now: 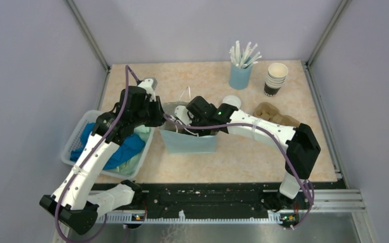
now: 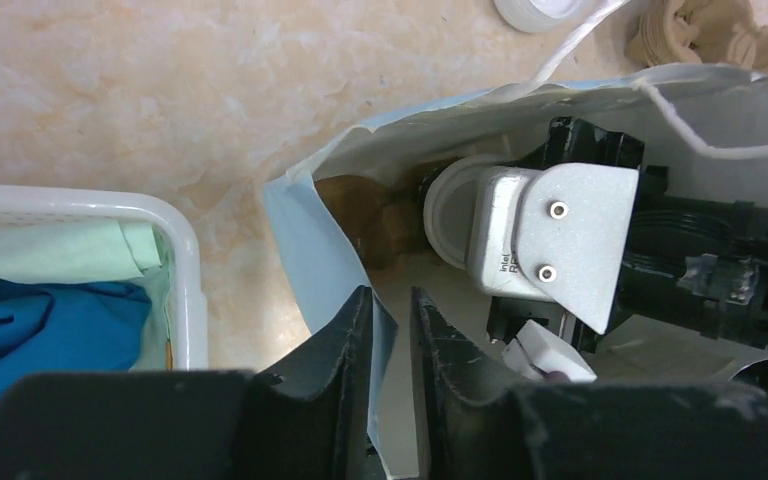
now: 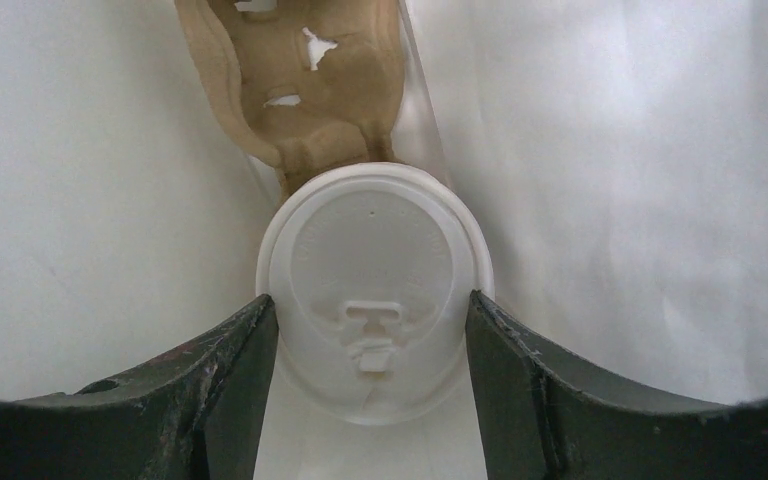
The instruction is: Pack the takeout coffee
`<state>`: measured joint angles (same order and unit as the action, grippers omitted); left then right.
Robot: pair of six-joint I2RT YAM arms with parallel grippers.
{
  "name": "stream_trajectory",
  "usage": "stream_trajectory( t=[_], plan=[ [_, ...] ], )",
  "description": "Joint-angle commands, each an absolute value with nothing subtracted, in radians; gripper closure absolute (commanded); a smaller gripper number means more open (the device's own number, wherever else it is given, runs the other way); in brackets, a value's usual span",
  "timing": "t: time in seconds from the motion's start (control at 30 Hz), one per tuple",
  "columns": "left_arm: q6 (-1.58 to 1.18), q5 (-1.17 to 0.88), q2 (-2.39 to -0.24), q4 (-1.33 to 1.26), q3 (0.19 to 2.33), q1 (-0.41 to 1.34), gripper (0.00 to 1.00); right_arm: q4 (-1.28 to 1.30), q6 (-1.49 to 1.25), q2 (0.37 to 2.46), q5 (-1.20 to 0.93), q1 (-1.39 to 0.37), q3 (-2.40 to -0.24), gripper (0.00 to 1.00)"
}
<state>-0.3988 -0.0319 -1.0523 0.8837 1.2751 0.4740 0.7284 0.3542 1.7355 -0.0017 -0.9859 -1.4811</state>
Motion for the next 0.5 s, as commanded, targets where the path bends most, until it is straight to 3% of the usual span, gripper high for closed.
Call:
stream_trajectory(
  t=[0.0, 0.47],
  plan=[
    [-0.393, 0.027, -1.047, 0.859, 1.333, 0.478, 0.71, 0.865, 0.303, 1.868, -0.132, -0.999, -1.386, 0.37],
    [-0.351, 0.179, -1.013, 0.941, 1.446, 0.478, 0.43, 0.832, 0.302, 1.88, -0.137, -0.997, -1.37, 0.36]
  ],
)
